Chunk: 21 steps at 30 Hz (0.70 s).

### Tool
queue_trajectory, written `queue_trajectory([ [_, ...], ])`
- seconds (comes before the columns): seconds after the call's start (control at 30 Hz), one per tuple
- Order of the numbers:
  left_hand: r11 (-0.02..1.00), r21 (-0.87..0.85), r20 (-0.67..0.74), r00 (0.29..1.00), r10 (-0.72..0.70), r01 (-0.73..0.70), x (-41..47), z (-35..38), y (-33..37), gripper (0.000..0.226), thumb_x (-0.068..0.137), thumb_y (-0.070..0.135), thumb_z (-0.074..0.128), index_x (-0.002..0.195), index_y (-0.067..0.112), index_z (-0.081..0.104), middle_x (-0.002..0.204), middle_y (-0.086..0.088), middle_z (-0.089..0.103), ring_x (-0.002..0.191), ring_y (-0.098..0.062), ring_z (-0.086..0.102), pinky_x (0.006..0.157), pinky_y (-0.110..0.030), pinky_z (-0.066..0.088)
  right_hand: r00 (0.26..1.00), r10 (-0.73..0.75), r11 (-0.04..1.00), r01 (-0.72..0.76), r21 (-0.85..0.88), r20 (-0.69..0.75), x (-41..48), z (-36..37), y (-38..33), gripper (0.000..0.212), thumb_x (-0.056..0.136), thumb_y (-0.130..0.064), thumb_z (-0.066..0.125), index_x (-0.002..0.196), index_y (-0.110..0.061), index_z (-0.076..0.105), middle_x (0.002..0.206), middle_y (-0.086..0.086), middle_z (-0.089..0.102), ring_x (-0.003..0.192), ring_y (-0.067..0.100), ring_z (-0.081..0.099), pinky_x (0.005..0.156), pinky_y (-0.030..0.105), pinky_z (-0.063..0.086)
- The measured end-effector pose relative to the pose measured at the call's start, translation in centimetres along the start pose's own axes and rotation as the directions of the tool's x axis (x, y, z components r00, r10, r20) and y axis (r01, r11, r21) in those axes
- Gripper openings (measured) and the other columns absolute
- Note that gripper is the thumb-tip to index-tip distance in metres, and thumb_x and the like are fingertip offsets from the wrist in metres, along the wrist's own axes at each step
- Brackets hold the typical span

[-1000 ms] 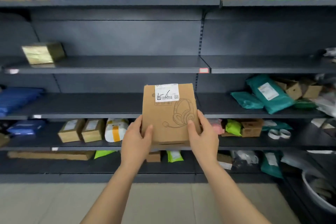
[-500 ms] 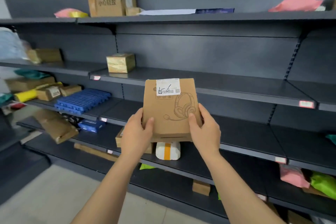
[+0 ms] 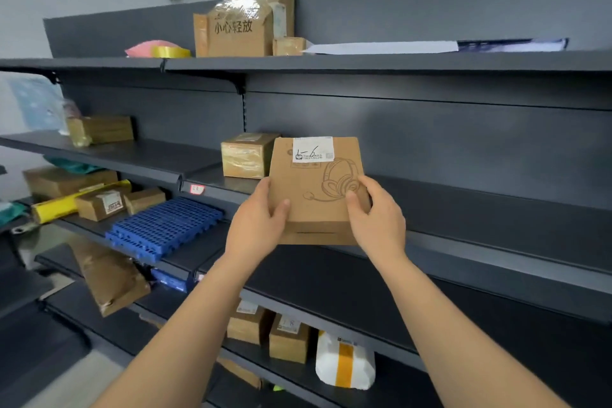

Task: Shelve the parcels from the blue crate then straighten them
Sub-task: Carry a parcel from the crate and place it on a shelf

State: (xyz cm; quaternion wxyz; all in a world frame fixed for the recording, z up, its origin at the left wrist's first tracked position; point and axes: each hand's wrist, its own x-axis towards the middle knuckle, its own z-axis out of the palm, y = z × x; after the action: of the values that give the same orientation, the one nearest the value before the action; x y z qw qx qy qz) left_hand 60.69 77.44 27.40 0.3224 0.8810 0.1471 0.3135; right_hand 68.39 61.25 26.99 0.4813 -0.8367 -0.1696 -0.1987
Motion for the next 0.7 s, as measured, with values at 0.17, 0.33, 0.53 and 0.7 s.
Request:
queue_trajectory([
  [0.17,0.995,-0.055,0.134,0.987,0.085,-0.078,8.4,0.6,-3.4,0.071,0.091,0.046,0.058,0.148,0.018,0.026,0.142,0.002,0.046,0.127,-0.018,0.045,0.086,-0.025,0.037,1.0,0.002,0.999,-0.002,-0.039,-0.001,6.6,5.7,0.0,0.048,0.097,-0.043,0.05,0.142,-0.03,0.046,0.144,-0.006,0.048,0.132,0.017,0.044,0.104,0.033,0.035],
  [0.33,0.993,-0.065,0.317,0.941,0.118,-0.102,16.5,2.4,-7.4,0.087,0.079,0.04,0.075,0.146,0.016,0.025,0.133,0.008,0.046,0.124,-0.018,0.047,0.091,-0.027,0.042,0.997,0.07,0.99,-0.066,-0.121,0.026,12.0,10.9,0.5,0.054,0.095,-0.046,0.051,0.146,-0.029,0.04,0.146,0.0,0.045,0.133,0.021,0.043,0.103,0.034,0.035],
  [0.53,0.987,0.032,0.388,0.912,0.135,-0.159,23.4,5.4,-10.4,0.082,0.082,0.035,0.073,0.147,0.013,0.027,0.137,-0.006,0.048,0.122,-0.022,0.048,0.093,-0.029,0.04,0.982,0.146,0.977,-0.124,-0.171,0.123,16.6,14.7,1.7,0.068,0.089,-0.053,0.058,0.148,-0.028,0.035,0.152,0.003,0.036,0.138,0.023,0.036,0.108,0.035,0.033],
  [0.7,0.956,0.194,0.418,0.9,0.124,-0.222,26.7,7.7,-11.7,0.065,0.087,0.037,0.067,0.14,0.009,0.041,0.133,-0.011,0.049,0.117,-0.026,0.052,0.094,-0.033,0.043,0.927,0.203,0.968,-0.141,-0.206,0.316,19.6,16.1,3.3,0.087,0.08,-0.046,0.073,0.151,-0.025,0.028,0.152,0.002,0.027,0.137,0.021,0.035,0.108,0.031,0.031],
])
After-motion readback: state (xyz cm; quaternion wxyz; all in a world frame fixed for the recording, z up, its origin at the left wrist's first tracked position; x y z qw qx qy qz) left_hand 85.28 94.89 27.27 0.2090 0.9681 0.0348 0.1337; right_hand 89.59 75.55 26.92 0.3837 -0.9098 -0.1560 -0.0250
